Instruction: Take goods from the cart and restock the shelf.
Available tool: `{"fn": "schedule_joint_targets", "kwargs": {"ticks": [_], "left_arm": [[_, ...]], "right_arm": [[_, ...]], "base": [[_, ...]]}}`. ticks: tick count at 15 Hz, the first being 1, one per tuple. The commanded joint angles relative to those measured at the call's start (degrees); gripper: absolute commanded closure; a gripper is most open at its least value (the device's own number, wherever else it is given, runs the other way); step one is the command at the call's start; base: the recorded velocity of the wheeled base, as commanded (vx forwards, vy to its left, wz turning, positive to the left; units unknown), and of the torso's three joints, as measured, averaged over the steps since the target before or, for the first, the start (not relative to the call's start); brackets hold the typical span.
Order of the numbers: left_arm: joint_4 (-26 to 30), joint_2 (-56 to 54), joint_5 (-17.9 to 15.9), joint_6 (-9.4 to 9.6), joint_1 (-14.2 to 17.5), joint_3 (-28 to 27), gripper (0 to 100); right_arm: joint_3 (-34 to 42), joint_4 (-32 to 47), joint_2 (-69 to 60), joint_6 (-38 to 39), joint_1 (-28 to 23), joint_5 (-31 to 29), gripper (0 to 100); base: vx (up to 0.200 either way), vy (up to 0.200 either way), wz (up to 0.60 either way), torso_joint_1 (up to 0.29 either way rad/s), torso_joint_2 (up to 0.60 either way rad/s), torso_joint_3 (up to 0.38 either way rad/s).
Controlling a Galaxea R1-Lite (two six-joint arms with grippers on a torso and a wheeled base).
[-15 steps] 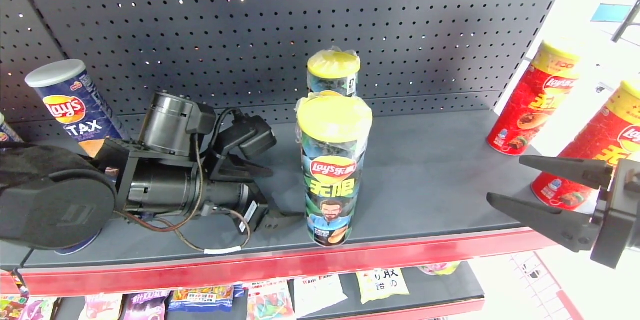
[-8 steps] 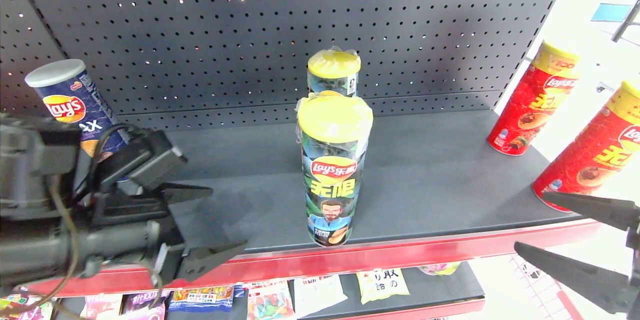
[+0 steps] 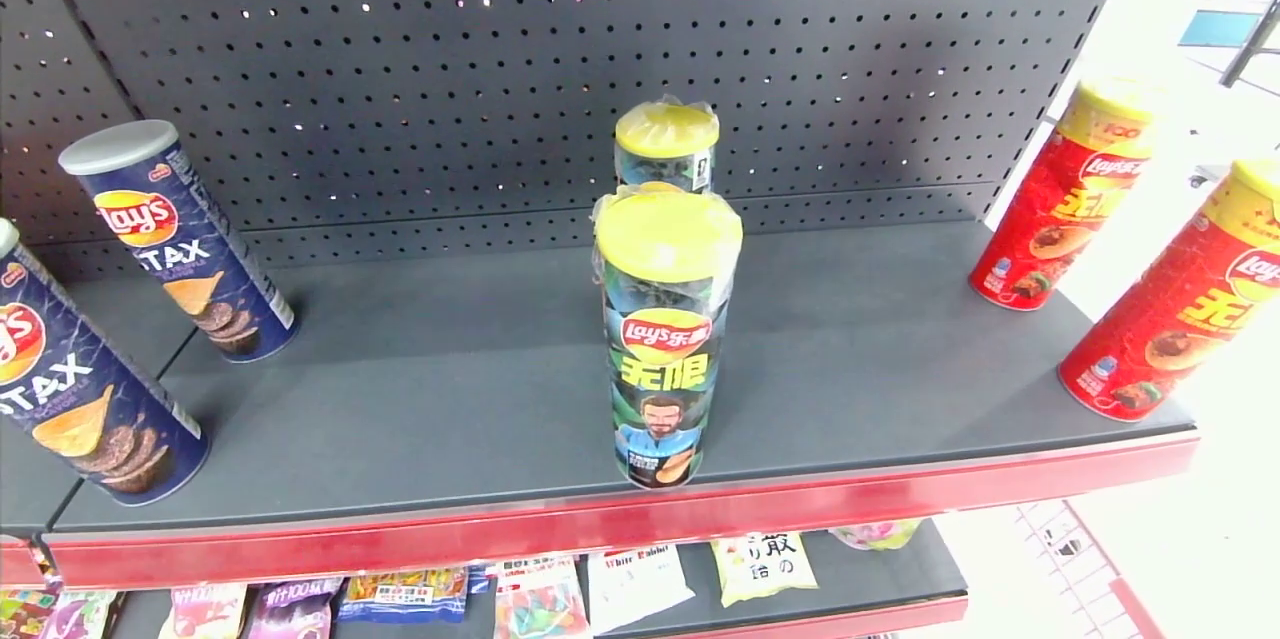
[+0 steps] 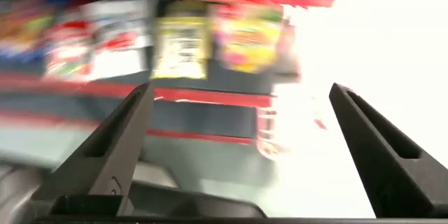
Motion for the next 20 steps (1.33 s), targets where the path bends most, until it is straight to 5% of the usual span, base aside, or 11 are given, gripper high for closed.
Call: {"fn": "schedule_joint_targets", "kwargs": {"ticks": [1,3,4,5,6,7,9,10,12,16,20], "left_arm": [[3.9,-15.0,4.0,-3.39,5.1,3.9,0],[1.2,-16.3,6.2,-4.53,5.2,7.8,0],[-6.7,-16.3,6.1,-6.55,5.2,11.2,0],[-22.6,-16.3,6.3,-7.96,5.2,19.0,0],[-22.6,-16.3,6.3,-7.96,5.2,19.0,0],[-39.3,-16.3,6.4,-5.15,5.2,27.7,0],[-38.7,-16.4,8.1,-4.27,5.2,27.5,0],[-37.5,-16.4,12.5,-3.39,5.2,27.8,0],[-37.0,-16.3,13.3,-3.39,5.2,27.8,0],[-37.0,-15.9,13.2,-3.39,6.4,27.8,0],[-36.9,-18.6,13.1,-3.39,11.0,27.7,0]], "right_arm": [[2.2,3.5,-10.4,0.6,-11.0,-3.5,0],[6.2,2.4,-11.1,1.4,-11.7,-3.5,0],[8.4,-0.5,-11.3,3.4,-11.5,-3.2,0],[13.4,-9.9,-12.3,3.9,-8.2,-0.6,0],[13.4,-9.9,-12.3,3.9,-8.2,-0.6,0],[23.8,-28.1,-13.5,1.1,-7.9,1.5,0],[25.4,-32.0,-14.8,2.5,-8.3,2.7,0],[25.5,-32.1,-15.1,2.5,-8.4,4.4,0],[25.7,-32.3,-15.6,0.8,-8.6,13.3,0],[25.8,-32.4,-14.8,7.8,-9.2,-1.7,0],[27.1,-32.5,-15.7,0.3,-8.8,6.4,0]], "base": [[0.000,0.000,0.00,0.000,0.00,0.000],[0.000,0.000,0.00,0.000,0.00,0.000],[0.000,0.000,0.00,0.000,0.00,0.000],[0.000,0.000,0.00,0.000,0.00,0.000],[0.000,0.000,0.00,0.000,0.00,0.000],[0.000,0.000,0.00,0.000,0.00,0.000],[0.000,0.000,0.00,0.000,0.00,0.000],[0.000,0.000,0.00,0.000,0.00,0.000],[0.000,0.000,0.00,0.000,0.00,0.000],[0.000,0.000,0.00,0.000,0.00,0.000],[0.000,0.000,0.00,0.000,0.00,0.000]]}}
